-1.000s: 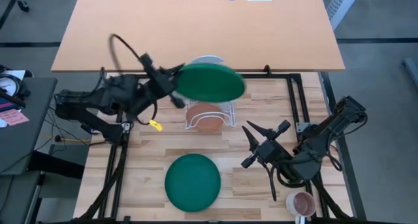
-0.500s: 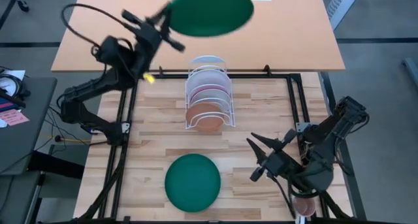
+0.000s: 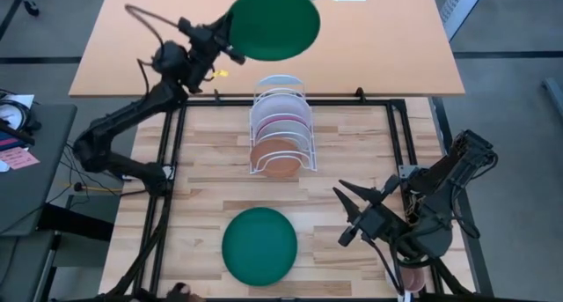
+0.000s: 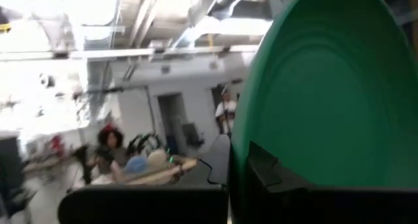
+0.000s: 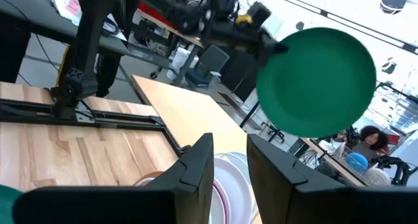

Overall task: Sort dishes
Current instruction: Put the green plate on the dish rack

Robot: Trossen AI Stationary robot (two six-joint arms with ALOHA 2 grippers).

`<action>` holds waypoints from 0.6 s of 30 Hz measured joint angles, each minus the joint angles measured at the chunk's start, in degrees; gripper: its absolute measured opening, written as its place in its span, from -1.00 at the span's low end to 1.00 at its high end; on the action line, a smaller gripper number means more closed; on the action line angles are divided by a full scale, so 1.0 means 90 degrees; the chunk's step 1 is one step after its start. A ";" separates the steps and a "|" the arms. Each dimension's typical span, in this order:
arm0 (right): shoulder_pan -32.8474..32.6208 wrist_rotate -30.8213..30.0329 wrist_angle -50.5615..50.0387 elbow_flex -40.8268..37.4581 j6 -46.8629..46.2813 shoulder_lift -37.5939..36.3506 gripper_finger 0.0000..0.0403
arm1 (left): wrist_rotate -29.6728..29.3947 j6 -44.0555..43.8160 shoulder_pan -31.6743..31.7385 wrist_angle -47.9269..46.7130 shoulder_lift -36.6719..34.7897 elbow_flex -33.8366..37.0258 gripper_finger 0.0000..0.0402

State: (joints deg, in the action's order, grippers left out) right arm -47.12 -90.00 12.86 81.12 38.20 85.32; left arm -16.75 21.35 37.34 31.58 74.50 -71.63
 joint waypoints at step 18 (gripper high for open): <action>0.0021 0.0000 0.0003 0.0000 -0.0073 0.0000 -0.52 | 0.0641 -0.0121 0.0148 0.1927 -0.0784 0.2747 -1.00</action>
State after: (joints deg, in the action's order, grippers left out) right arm -46.93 -90.00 12.89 81.12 37.54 85.32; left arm -10.98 20.26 38.67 48.92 67.44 -46.90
